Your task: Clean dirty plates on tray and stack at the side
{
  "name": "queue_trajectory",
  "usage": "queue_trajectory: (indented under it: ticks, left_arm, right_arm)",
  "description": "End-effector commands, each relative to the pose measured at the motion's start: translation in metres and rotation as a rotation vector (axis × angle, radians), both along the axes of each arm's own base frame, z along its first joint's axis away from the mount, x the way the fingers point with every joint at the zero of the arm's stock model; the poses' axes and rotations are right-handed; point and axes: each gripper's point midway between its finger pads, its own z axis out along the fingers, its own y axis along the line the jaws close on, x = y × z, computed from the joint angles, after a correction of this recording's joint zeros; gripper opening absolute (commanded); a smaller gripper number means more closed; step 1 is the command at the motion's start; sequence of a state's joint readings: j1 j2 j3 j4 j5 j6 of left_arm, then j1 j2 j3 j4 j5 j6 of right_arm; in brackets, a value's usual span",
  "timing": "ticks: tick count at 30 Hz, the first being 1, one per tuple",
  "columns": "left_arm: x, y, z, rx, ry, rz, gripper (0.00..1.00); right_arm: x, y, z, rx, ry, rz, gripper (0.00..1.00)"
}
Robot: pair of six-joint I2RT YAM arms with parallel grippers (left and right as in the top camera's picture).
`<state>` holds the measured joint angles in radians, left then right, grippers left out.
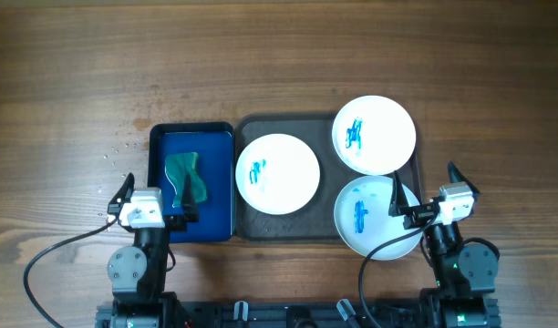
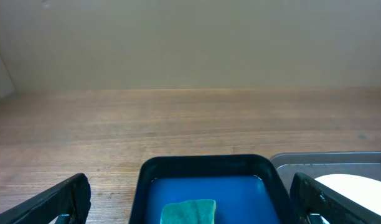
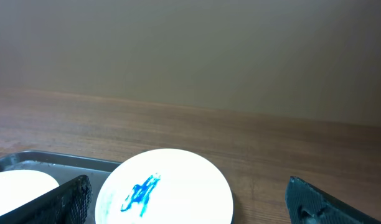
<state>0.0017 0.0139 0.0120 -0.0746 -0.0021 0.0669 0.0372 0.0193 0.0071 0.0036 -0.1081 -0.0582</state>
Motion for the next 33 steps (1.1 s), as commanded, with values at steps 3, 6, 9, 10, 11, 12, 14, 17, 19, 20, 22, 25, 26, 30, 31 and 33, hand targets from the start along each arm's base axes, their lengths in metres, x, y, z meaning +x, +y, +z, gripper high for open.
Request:
queue_trajectory:
  ticks: [3,6,9,10,11,12,14,17,19,20,22,25,26,30,31,33]
  left_arm:
    - [0.000,0.001,-0.001,0.012,-0.004,0.005,1.00]
    - [0.000,0.001,-0.001,0.012,-0.004,0.005,1.00]
    - [0.000,0.001,-0.001,0.012,-0.004,0.004,1.00]
    - [0.000,0.001,-0.001,0.012,-0.004,0.004,1.00]
    - [0.000,0.000,-0.001,0.011,-0.004,0.001,1.00]
    - [0.000,0.000,-0.001,0.012,-0.004,0.002,1.00]
    - [0.000,0.000,-0.001,0.012,-0.004,0.002,1.00]
    - [0.000,-0.007,-0.002,-0.081,0.001,-0.034,1.00]
    - [0.000,-0.012,-0.002,-0.134,0.004,-0.057,1.00]
    - [0.000,-0.016,-0.002,-0.165,0.010,-0.081,1.00]
    - [-0.001,-0.029,-0.005,-0.176,0.037,-0.153,1.00]
    - [-0.001,-0.036,-0.013,-0.185,0.116,-0.186,1.00]
    - [-0.001,-0.036,-0.013,-0.183,0.142,-0.184,1.00]
    - [0.006,-0.036,0.004,-0.154,0.265,-0.181,1.00]
    - [0.009,-0.036,0.010,-0.137,0.304,-0.183,1.00]
    - [0.017,-0.036,0.022,-0.106,0.414,-0.187,1.00]
  right_arm:
    - [0.000,-0.001,0.001,-0.013,-0.008,-0.003,1.00]
    - [0.000,-0.001,0.001,-0.013,-0.008,-0.003,1.00]
    - [0.000,-0.001,0.001,-0.013,-0.008,-0.003,1.00]
    - [0.000,-0.001,0.001,-0.013,-0.008,-0.003,1.00]
    - [0.000,-0.001,0.001,-0.013,-0.008,-0.003,1.00]
    - [0.000,-0.001,0.001,-0.013,-0.008,-0.003,1.00]
    - [0.000,-0.001,0.001,-0.013,-0.008,-0.003,1.00]
    - [0.000,-0.001,0.001,-0.013,-0.008,-0.004,1.00]
    - [0.000,-0.001,0.001,-0.013,-0.008,-0.003,1.00]
    - [0.000,-0.001,0.001,-0.013,-0.008,-0.003,1.00]
    - [0.000,-0.001,0.001,-0.013,-0.008,-0.003,1.00]
    - [0.000,-0.001,0.001,-0.013,-0.008,-0.003,1.00]
    - [0.000,-0.001,0.001,-0.013,-0.008,-0.003,1.00]
    - [0.000,-0.001,0.001,-0.013,-0.008,-0.003,1.00]
    - [0.000,-0.001,0.001,-0.013,-0.008,-0.003,1.00]
    - [0.000,-0.001,0.001,-0.013,-0.008,-0.003,1.00]
